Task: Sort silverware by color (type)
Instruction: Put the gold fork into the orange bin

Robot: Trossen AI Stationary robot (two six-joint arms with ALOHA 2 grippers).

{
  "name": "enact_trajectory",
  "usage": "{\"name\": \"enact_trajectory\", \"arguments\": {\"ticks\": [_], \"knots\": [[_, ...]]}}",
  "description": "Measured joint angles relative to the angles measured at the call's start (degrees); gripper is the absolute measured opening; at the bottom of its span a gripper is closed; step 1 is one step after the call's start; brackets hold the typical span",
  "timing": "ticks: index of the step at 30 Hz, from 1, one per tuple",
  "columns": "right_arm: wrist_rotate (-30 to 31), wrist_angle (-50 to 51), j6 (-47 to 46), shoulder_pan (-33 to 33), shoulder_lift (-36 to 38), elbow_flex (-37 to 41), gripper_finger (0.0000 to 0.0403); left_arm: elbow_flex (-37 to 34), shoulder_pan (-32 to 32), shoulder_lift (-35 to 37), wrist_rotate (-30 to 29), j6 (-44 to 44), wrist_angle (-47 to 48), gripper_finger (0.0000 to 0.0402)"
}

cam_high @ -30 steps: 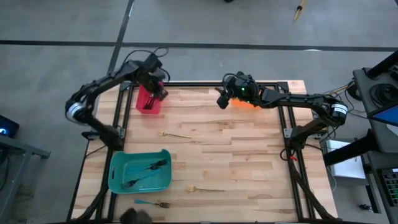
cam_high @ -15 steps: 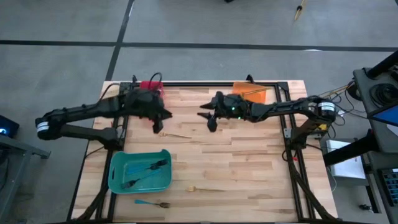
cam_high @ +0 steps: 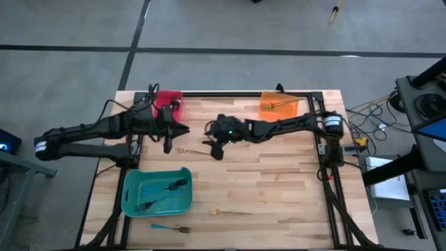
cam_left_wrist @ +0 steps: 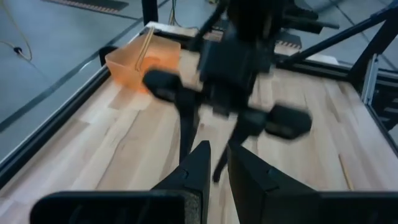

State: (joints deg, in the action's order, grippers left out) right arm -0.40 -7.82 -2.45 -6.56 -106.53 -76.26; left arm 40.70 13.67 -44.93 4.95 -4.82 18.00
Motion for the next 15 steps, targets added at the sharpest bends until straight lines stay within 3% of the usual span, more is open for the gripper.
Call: {"name": "enact_trajectory", "arguments": {"ticks": [7,15], "knots": [[-0.1,1.2,1.7,0.8,-8.7,-6.8,0.0164,0.6,0.0,1.7,0.0,0.0,-0.2,0.0037],[-0.1,1.1,3.2,0.8,-15.1,-9.5,0.0164,0.4,0.0,2.1,0.0,1.0,-0.2,0.0037]]}}
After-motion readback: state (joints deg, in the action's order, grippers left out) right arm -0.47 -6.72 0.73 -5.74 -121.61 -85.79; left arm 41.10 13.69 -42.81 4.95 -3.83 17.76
